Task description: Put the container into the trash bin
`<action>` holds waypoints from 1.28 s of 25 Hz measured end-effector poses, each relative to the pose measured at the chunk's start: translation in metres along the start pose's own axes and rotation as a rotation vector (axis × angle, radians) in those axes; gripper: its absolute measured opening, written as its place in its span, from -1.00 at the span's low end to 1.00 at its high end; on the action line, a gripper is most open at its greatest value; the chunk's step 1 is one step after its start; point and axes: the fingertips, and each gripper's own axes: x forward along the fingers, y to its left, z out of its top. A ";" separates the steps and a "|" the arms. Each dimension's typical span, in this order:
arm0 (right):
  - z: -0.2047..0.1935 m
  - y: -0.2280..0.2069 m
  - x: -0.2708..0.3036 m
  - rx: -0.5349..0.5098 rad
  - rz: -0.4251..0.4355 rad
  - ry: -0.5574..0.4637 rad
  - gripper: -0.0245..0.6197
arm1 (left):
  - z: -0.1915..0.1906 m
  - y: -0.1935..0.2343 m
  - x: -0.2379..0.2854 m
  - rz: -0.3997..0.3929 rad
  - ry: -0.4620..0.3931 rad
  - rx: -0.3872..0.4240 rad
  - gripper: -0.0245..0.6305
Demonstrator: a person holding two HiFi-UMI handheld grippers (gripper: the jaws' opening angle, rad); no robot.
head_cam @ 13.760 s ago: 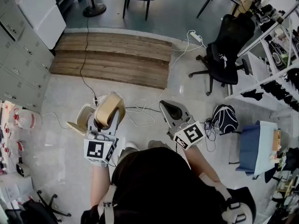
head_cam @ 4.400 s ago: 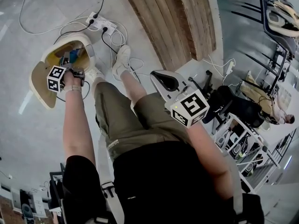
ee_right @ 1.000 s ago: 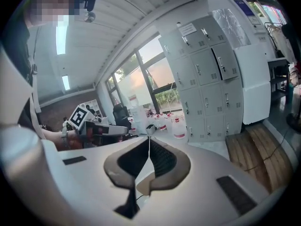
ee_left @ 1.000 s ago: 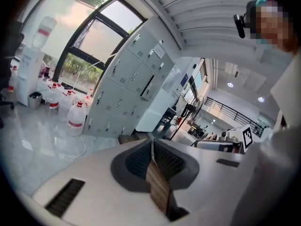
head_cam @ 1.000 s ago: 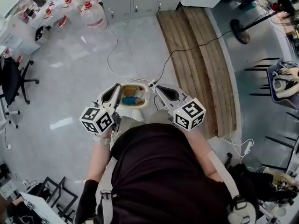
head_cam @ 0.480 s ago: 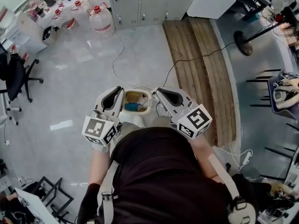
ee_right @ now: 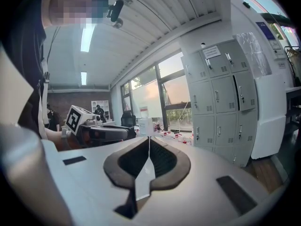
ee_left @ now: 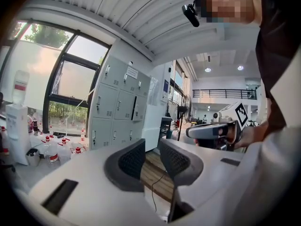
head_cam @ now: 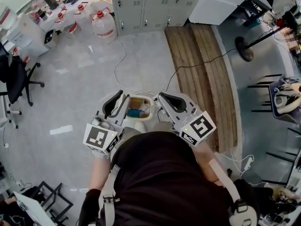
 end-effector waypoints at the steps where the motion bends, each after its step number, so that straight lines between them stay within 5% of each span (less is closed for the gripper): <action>1: 0.002 0.001 0.001 -0.008 -0.001 -0.004 -0.87 | 0.002 0.000 0.000 0.000 0.001 0.009 -0.65; 8: 0.013 0.008 0.012 -0.074 -0.012 -0.025 -0.87 | 0.010 0.005 -0.005 -0.014 0.001 0.020 -0.65; 32: -0.007 0.024 0.022 -0.038 0.010 0.010 -0.88 | 0.004 0.022 -0.023 -0.001 -0.031 -0.011 -0.67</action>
